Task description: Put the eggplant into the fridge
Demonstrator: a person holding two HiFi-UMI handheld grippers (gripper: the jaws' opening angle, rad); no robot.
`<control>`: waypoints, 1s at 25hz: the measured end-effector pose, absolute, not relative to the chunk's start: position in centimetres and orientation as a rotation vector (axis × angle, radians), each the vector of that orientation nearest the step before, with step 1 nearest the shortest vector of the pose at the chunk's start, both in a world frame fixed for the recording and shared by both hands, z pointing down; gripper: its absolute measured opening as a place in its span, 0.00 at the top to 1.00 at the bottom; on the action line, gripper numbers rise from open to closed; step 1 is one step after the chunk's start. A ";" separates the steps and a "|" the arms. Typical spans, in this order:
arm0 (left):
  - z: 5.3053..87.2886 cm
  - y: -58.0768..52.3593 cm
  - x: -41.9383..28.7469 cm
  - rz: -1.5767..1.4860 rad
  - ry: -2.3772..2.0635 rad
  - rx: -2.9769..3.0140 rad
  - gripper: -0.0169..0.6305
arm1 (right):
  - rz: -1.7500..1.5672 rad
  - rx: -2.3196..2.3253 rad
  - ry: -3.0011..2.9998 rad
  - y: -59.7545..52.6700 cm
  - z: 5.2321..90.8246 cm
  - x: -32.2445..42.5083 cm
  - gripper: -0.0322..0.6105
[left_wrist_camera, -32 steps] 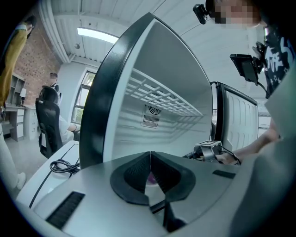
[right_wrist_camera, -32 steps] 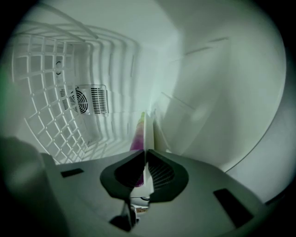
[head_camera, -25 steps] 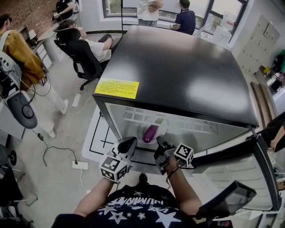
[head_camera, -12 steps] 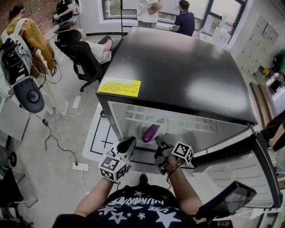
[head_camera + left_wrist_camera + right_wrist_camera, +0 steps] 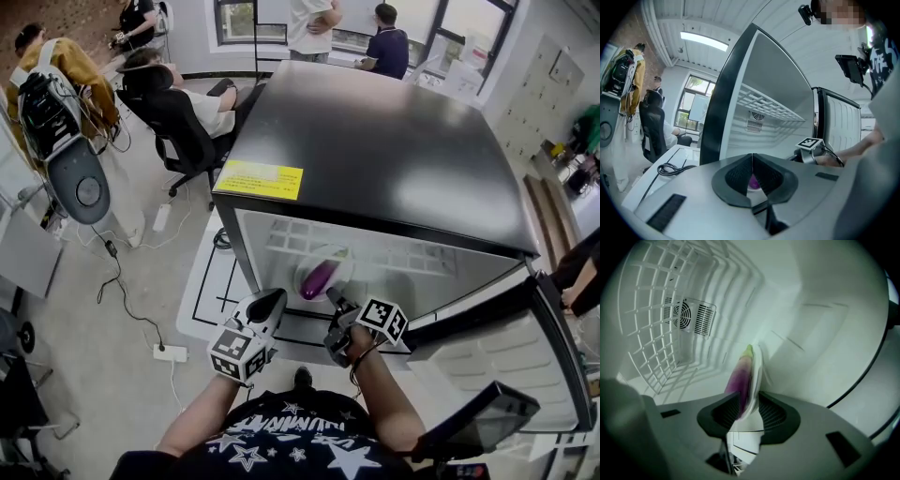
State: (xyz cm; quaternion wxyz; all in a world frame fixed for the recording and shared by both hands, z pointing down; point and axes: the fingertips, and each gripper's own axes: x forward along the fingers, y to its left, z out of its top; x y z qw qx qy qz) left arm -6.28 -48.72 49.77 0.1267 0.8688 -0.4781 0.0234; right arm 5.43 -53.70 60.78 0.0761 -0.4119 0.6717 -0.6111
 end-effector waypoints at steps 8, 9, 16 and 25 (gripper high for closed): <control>49.4 -48.2 -7.0 0.056 -1.388 2.542 0.96 | -1.793 -1.135 1.970 -52.6 59.6 5.4 0.80; 49.4 -48.0 -7.0 0.056 -1.383 2.543 0.96 | -1.779 -1.127 1.971 -52.4 59.3 5.4 0.80; 49.2 -46.3 -7.0 0.057 -1.350 2.560 0.96 | -1.695 -1.131 1.914 -50.9 58.1 6.6 0.80; 49.1 -42.2 -8.1 0.075 -1.311 2.575 0.96 | -1.626 -1.148 1.871 -46.5 57.2 6.7 0.80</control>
